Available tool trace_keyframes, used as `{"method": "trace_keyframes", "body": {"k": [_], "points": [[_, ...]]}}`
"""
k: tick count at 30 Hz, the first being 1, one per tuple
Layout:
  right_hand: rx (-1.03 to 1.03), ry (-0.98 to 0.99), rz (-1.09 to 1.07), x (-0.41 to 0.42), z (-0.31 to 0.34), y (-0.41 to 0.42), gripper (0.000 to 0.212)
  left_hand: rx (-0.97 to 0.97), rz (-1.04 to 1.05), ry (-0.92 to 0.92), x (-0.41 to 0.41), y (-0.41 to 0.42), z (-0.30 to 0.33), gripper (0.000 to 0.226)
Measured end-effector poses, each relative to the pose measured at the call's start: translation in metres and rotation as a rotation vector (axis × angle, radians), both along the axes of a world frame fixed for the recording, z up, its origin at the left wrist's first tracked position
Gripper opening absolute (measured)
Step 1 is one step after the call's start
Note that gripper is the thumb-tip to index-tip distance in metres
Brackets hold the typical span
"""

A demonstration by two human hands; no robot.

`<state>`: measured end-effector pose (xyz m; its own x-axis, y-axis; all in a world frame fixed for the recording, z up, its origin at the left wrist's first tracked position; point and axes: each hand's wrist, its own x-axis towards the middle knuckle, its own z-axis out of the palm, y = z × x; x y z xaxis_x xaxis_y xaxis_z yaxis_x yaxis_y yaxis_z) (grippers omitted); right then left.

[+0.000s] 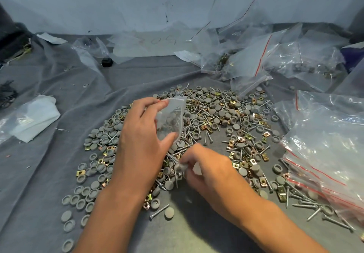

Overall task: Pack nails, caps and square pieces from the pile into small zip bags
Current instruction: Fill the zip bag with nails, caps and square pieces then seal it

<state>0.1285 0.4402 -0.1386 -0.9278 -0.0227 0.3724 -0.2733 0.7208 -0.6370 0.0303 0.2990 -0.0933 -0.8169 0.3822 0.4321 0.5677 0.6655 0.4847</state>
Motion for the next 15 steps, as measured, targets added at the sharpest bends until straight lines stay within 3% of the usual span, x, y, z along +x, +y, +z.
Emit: {"method": "trace_keyframes", "body": {"k": [4, 9, 15], "points": [[-0.222, 0.14, -0.141, -0.005, 0.013, 0.015, 0.012, -0.06, -0.075, 0.019, 0.005, 0.005, -0.002, 0.074], [-0.021, 0.323, -0.285, -0.015, 0.012, 0.014, 0.016, -0.111, -0.157, 0.056, 0.015, 0.015, -0.007, 0.076], [0.205, 0.35, -0.389, -0.019, 0.009, 0.021, 0.023, -0.082, -0.183, 0.038, 0.016, 0.02, -0.011, 0.072]]}}
